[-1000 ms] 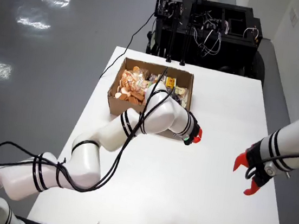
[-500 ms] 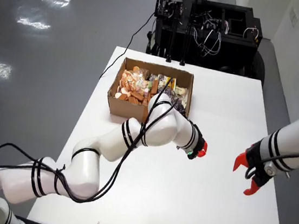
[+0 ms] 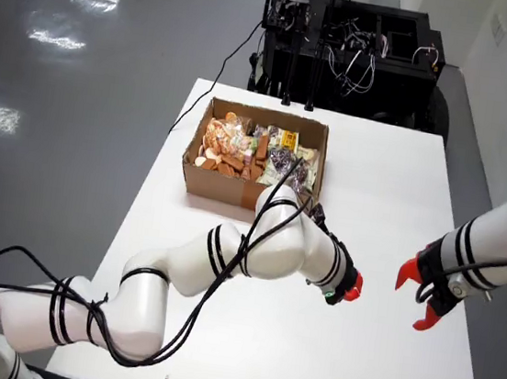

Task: Grasp a snack and put it in the bin.

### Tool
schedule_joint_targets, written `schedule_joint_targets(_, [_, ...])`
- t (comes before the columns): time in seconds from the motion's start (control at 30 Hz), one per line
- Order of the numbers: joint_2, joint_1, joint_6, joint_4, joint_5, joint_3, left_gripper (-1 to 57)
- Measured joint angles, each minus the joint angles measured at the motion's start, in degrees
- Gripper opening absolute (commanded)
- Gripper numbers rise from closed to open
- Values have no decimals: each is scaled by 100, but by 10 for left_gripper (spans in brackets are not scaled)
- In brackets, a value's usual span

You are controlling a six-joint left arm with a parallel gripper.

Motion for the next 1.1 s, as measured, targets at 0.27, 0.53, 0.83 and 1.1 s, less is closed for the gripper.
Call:
schedule_joint_targets(0.27, [0, 148, -8, -1, 0, 4, 1])
schedule_joint_targets(0.53, [0, 491, 17, -1, 0, 4, 1])
schedule_joint_targets(0.83, [0, 773, 65, 7, 0, -8, 1])
schedule_joint_targets(1.1, [0, 758, 80, 8, 7, -13, 1])
